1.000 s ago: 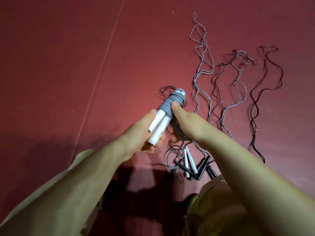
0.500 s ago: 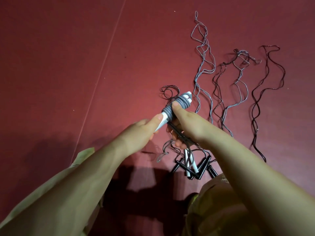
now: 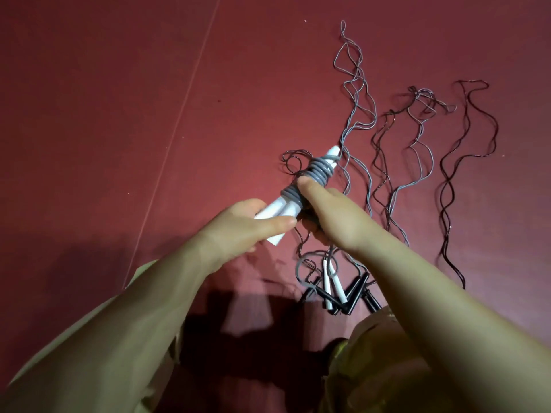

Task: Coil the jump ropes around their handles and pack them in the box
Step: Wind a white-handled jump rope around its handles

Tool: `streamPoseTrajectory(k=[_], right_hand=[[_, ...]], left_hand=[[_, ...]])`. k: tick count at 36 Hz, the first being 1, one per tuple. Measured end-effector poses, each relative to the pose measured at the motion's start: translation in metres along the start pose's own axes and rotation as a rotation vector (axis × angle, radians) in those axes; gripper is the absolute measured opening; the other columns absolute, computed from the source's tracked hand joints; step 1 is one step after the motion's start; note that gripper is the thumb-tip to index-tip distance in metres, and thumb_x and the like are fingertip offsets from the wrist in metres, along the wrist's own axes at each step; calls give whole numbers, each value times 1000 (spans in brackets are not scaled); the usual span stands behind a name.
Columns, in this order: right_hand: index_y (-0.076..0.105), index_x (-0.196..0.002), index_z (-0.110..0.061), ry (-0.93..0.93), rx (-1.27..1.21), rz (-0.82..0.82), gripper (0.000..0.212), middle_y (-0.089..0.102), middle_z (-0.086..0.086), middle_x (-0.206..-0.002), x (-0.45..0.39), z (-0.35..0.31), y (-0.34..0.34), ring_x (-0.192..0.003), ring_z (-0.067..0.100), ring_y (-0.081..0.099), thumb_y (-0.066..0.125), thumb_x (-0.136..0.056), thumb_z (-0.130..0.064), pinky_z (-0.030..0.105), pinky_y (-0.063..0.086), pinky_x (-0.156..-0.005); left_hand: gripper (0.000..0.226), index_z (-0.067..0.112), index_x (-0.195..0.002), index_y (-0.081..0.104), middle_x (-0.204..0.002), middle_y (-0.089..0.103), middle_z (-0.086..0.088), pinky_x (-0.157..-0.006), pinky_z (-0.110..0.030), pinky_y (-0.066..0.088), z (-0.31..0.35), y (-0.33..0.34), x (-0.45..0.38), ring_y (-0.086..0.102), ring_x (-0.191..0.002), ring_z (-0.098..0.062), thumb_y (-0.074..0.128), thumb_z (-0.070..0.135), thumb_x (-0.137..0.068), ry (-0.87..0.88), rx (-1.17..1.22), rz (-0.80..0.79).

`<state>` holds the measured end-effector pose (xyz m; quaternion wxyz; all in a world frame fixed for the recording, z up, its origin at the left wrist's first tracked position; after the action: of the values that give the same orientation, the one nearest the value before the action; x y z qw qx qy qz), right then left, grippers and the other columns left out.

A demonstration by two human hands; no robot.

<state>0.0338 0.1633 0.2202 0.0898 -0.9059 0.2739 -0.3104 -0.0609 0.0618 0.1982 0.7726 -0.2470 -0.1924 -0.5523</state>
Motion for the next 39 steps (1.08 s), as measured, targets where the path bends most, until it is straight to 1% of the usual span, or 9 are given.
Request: streamPoseTrajectory(k=[3, 6, 11, 19, 24, 28, 32, 35, 39], right_hand=[[51, -76, -15, -62, -123, 41, 46, 33, -3, -48, 0, -6, -3, -48, 14, 27, 33, -79, -57, 33, 17, -52], [45, -63, -17, -137, -267, 12, 40, 35, 0, -49, 4, -11, -3, -48, 15, 28, 34, -80, -51, 31, 18, -49], [44, -65, -15, -230, -371, -101, 40, 38, -4, -45, 9, -19, 3, -48, 19, 33, 34, -84, -48, 31, 21, -50], [55, -87, 14, -164, -54, -219, 98, 50, 20, -67, 0, -7, 8, -57, 25, 46, 26, -74, -78, 37, 37, -59], [55, -72, -8, -59, 42, -175, 70, 48, 8, -60, 1, 2, 6, -50, 21, 44, 24, -95, -66, 30, 38, -52], [59, -78, -6, 45, 101, -174, 71, 56, 8, -69, 1, 11, 10, -59, 26, 54, 19, -96, -62, 39, 51, -62], [58, -75, -7, 76, 75, -163, 72, 53, 4, -62, -1, 14, 10, -57, 29, 56, 20, -95, -64, 44, 55, -64], [56, -78, -8, 155, 62, -172, 77, 48, 5, -59, -2, 20, 10, -49, 25, 54, 18, -89, -73, 30, 43, -52], [53, -81, -11, 180, -9, -200, 80, 43, 1, -57, -2, 23, 14, -46, 21, 44, 20, -81, -84, 36, 40, -59]], left_hand=[[54, 17, -91, 67, -76, 67, -5, -78, -44, 53, 3, 13, 10, 62, -69, -21, 54, 63, -64, -156, 367, -209], [80, 5, -84, 74, -76, 68, -16, -75, -47, 51, 11, 26, 19, 64, -69, -29, 34, 73, -69, -211, 726, -458], [87, 6, -91, 74, -71, 63, -3, -65, -35, 55, 17, 38, 30, 59, -61, -19, 23, 75, -80, -160, 918, -724], [66, 13, -75, 71, -61, 55, -5, -63, -33, 43, 15, 24, 22, 41, -51, -16, 29, 63, -82, -215, 729, -518], [62, 10, -92, 64, -69, 61, -10, -61, -31, 45, 4, 13, 12, 49, -59, -21, 26, 58, -94, -202, 491, -275], [49, 17, -81, 65, -76, 65, -10, -75, -35, 44, 1, 6, 7, 57, -68, -22, 32, 49, -98, -124, 184, -21], [46, 21, -81, 64, -78, 66, -8, -83, -37, 47, 1, 5, 5, 59, -75, -20, 33, 49, -98, -89, 87, 32], [59, 13, -79, 67, -78, 67, -6, -90, -42, 48, 0, 3, 2, 59, -79, -22, 37, 62, -91, -57, 36, 62], [64, 15, -70, 64, -73, 63, 1, -79, -37, 46, -1, -1, 0, 56, -73, -21, 30, 70, -71, 6, -89, 130]])
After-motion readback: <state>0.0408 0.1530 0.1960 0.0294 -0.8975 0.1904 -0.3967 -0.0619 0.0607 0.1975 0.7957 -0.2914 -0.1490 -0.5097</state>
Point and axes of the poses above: each hand's wrist, its own x-axis away from the middle knuckle, its own y-axis out of the palm, z = x × y, the point moved 6 cm from there along -x, towards the middle knuckle
